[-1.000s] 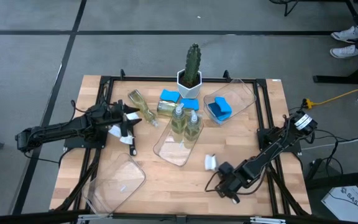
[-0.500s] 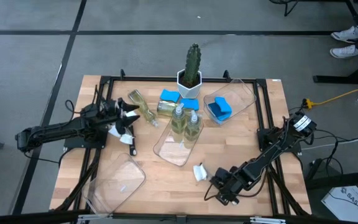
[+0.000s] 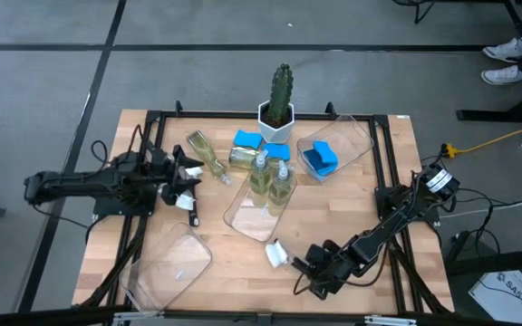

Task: Pick & Place Kitchen Sink Supplies
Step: Put the black dish brush into the bottom transparent bin

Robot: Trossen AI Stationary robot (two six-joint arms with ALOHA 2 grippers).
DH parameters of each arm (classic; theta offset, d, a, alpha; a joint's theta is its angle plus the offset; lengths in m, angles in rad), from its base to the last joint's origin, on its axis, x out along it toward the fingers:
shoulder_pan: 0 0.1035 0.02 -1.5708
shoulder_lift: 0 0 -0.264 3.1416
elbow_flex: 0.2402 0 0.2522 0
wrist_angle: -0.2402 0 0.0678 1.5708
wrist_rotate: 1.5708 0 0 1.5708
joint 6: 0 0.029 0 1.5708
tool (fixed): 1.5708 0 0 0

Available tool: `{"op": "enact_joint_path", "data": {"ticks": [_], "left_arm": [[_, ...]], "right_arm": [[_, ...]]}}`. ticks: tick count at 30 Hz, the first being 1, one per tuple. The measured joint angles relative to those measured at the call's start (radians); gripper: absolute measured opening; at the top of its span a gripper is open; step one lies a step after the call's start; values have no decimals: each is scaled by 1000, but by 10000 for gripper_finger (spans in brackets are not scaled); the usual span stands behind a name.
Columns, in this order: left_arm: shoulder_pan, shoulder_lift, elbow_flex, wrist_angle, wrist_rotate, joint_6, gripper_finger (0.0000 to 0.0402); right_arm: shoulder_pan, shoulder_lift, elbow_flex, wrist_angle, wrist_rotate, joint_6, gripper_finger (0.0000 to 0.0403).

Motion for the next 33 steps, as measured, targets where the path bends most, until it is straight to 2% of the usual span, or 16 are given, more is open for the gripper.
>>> {"op": "enact_joint_path", "data": {"ticks": [9, 14, 17, 20, 24, 28, 33], "left_arm": [[-262, 147, 129, -88, -284, 149, 281], [-394, 245, 194, -78, -329, 224, 281], [-449, 305, 223, -38, -353, 246, 281], [-485, 369, 232, 34, -344, 251, 281], [-507, 441, 233, 212, -247, 231, 281], [-514, 493, 234, 398, -187, 179, 281], [-514, 537, 234, 433, -166, 138, 281]], "right_arm": [[0, -1, 0, 183, -6, -153, 119], [-3, -22, 0, 251, -6, -228, 119], [-13, -54, 0, 280, 49, -283, 118], [-32, -82, 2, 347, 142, -402, 118], [-61, -94, 2, 491, 239, -634, 118], [-104, -95, 2, 642, 270, -813, 118], [-161, -95, 3, 736, 273, -896, 118]]}}
